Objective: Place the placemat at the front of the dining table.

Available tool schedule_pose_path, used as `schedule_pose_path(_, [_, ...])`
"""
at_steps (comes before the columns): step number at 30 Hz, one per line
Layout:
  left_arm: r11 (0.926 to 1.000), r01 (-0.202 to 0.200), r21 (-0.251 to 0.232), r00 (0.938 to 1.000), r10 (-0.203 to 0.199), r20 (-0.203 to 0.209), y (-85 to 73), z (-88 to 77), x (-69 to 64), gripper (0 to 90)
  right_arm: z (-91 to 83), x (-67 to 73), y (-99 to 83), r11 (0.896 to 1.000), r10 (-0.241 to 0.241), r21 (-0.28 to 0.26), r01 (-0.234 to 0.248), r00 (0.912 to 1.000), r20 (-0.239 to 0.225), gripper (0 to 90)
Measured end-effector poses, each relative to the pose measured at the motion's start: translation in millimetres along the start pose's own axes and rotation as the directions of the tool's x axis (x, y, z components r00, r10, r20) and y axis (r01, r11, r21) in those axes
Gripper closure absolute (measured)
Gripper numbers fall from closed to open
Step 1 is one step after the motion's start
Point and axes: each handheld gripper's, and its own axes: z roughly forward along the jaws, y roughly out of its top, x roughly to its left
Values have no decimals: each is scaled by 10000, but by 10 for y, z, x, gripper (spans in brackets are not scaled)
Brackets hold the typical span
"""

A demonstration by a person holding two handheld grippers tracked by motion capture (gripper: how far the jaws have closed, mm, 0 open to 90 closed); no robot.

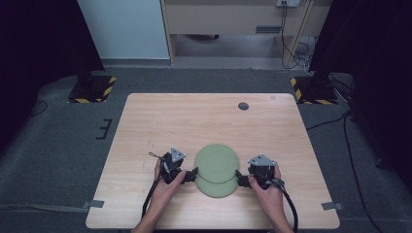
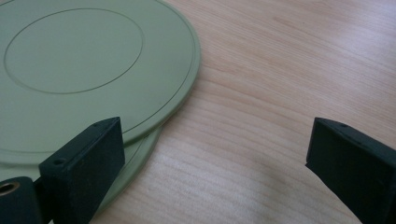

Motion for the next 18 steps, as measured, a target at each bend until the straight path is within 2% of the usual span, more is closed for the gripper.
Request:
schedule_pose_path(12, [9997,248,-79,9996,-247,130,12,49,9,0,60,7,9,10000,47,-33,-47,10000,88,21])
schedule_pose_path(18, [9998,190,-50,9998,-190,45,40,70,5,0,89,-10,20,9999,97,-134,-94,9996,265,19])
